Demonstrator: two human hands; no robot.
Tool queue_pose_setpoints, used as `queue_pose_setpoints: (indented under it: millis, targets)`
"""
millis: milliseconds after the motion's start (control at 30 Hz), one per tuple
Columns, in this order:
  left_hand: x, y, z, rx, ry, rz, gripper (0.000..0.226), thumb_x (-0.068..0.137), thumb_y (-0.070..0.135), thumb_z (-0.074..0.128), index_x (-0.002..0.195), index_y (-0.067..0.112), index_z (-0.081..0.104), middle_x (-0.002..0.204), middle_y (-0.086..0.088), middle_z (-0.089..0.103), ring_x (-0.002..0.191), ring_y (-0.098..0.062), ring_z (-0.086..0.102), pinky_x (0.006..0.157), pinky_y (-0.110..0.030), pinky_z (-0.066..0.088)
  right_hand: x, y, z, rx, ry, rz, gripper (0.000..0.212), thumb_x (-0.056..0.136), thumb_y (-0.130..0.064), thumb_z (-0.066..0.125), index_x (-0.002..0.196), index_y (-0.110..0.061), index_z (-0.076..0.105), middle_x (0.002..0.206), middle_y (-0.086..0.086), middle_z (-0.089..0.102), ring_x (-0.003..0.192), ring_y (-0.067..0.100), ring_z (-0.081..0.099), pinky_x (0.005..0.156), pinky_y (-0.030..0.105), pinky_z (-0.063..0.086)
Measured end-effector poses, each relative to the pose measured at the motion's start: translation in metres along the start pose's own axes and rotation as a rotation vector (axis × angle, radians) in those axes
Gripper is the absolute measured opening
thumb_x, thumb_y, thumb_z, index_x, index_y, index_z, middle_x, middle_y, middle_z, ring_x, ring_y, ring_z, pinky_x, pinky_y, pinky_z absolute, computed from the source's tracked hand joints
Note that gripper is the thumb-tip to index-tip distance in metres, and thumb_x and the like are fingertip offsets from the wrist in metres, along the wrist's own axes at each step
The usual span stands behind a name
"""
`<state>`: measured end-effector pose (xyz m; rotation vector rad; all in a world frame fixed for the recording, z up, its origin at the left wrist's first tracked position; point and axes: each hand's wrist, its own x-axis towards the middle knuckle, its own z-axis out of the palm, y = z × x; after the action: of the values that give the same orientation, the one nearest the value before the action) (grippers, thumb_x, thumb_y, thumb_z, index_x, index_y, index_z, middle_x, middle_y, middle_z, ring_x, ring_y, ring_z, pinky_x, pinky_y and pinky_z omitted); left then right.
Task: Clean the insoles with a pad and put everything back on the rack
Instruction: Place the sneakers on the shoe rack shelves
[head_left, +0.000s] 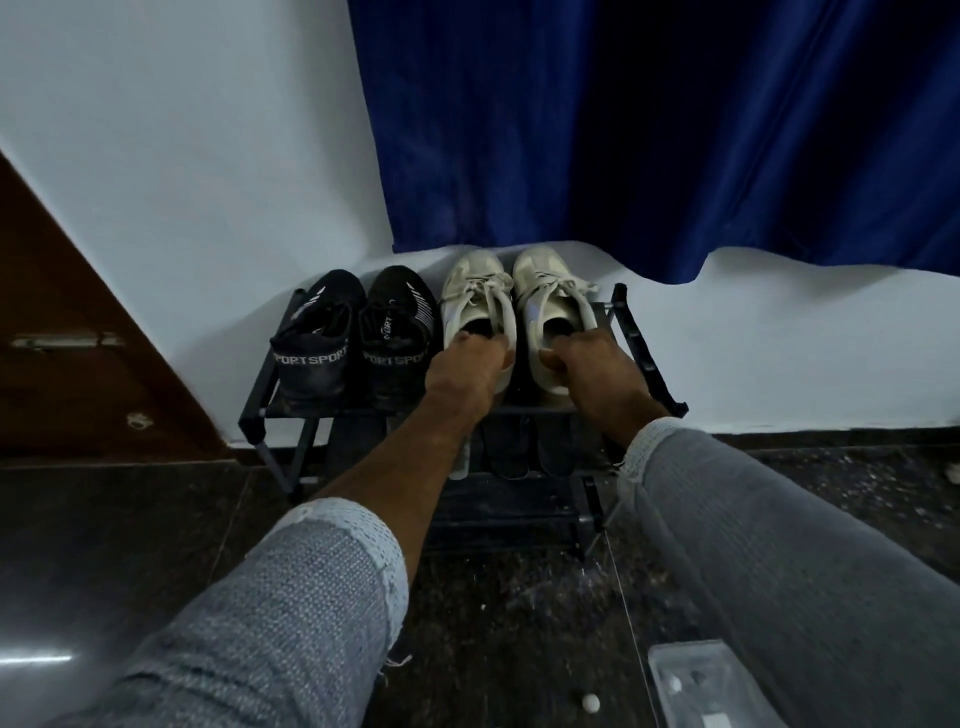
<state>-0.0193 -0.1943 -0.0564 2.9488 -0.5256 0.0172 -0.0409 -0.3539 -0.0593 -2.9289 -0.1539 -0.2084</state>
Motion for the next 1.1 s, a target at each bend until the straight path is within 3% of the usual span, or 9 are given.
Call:
queue_pose_setpoints:
  millis: [200,367,700,900,1100]
  targets:
    - [0.015,-0.007,0.017,0.027,-0.013,-0.001,0.029,0.096,0.024,0.054,0.123,0.013,0.050,0.118,-0.014,0.059,0.113,-0.031,0.053,0.080,-0.043,0.048,0.013,0.006,0.021,0.013,-0.034,-0.010,0.029,0.101,-0.030,0.043,0.104,-0.006,0.059,0.103,0.018,0.062,0.100,0.035,0.058,0.078,0.038,0.048]
    - [0.020,-0.010,0.026,0.038,-0.016,0.000,0.041,0.087,0.021,0.068,0.122,0.014,0.048,0.118,-0.014,0.059,0.112,-0.032,0.054,0.080,-0.044,0.050,0.016,0.009,0.028,0.015,-0.044,-0.031,0.022,0.100,-0.024,0.046,0.106,-0.007,0.059,0.104,0.018,0.063,0.102,0.035,0.058,0.080,0.040,0.050]
    - [0.024,-0.008,0.026,0.056,-0.026,0.012,0.040,0.092,0.022,0.058,0.129,0.012,0.045,0.121,-0.016,0.058,0.114,-0.035,0.051,0.083,-0.046,0.047,0.020,0.008,0.027,0.022,-0.082,-0.019,0.026,0.097,-0.026,0.054,0.116,-0.010,0.059,0.117,0.017,0.059,0.110,0.034,0.055,0.089,0.041,0.050]
    - [0.022,-0.009,0.029,0.050,-0.027,0.001,0.044,0.092,0.023,0.058,0.131,0.012,0.041,0.128,-0.014,0.053,0.119,-0.034,0.046,0.085,-0.047,0.046,0.018,0.008,0.032,-0.025,-0.065,-0.022,0.029,0.100,-0.028,0.045,0.122,-0.009,0.051,0.125,0.016,0.053,0.117,0.033,0.048,0.089,0.043,0.046]
    - [0.001,-0.014,0.029,-0.039,0.040,0.004,0.072,0.084,0.021,0.070,0.144,0.017,0.030,0.147,-0.011,0.032,0.133,-0.031,0.033,0.099,-0.046,0.044,0.006,0.005,0.027,-0.020,-0.076,-0.058,0.056,0.086,-0.015,0.065,0.137,-0.014,0.040,0.142,0.012,0.038,0.134,0.031,0.033,0.102,0.046,0.044]
